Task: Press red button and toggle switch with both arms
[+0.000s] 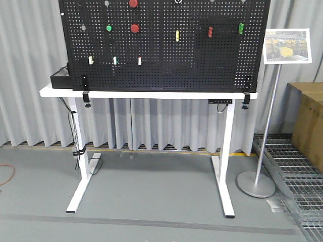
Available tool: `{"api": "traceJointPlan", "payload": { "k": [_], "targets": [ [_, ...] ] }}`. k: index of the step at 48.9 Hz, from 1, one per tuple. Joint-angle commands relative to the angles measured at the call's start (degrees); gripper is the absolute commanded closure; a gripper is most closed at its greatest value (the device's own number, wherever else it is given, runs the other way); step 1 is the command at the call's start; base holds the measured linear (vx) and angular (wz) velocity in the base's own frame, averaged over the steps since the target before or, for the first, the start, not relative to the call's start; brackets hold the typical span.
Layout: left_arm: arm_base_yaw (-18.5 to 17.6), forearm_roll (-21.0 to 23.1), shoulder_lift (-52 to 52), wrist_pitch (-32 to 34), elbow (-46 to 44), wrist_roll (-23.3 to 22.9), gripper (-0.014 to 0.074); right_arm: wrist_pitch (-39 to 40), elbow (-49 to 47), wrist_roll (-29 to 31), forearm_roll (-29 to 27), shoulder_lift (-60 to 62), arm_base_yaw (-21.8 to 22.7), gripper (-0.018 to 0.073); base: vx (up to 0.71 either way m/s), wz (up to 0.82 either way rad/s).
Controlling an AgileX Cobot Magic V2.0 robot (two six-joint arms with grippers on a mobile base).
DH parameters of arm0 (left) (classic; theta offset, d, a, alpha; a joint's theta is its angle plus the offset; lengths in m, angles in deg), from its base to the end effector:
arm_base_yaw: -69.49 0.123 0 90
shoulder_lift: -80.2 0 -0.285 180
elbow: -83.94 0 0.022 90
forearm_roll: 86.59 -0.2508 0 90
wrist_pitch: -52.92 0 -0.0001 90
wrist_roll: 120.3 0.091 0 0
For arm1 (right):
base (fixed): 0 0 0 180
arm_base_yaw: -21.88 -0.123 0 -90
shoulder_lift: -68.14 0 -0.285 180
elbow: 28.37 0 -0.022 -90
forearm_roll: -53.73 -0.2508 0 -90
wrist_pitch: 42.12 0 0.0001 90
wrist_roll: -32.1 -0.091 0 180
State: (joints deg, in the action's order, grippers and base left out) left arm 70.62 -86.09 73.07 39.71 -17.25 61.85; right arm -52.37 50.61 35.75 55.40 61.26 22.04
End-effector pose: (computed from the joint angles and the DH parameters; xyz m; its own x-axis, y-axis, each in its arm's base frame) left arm 0.0556 0.0009 0.1835 -0.1594 0.0259 -0.9869 -0.0131 0.9995 0.0283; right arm 0.0561 -0.0006 0.1874 -0.1066 -0.0920 -0.9900 -0.0019 0.9957 -0.0923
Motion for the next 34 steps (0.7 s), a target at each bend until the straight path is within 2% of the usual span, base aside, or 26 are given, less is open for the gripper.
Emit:
{"api": "traceJointPlan", "payload": {
  "k": [1, 34],
  "targets": [
    [-0.12, 0.28, 0.14, 4.46, 1.54, -0.21, 0.0594, 4.72, 0.63, 0.25, 0.68, 0.67, 0.05, 0.0559, 0.0, 0.0],
    [-0.12, 0.28, 0.14, 4.46, 1.54, -0.21, 0.0594, 4.65, 0.63, 0.25, 0.68, 0.67, 0.05, 0.0559, 0.01, 0.0]
  ]
}}
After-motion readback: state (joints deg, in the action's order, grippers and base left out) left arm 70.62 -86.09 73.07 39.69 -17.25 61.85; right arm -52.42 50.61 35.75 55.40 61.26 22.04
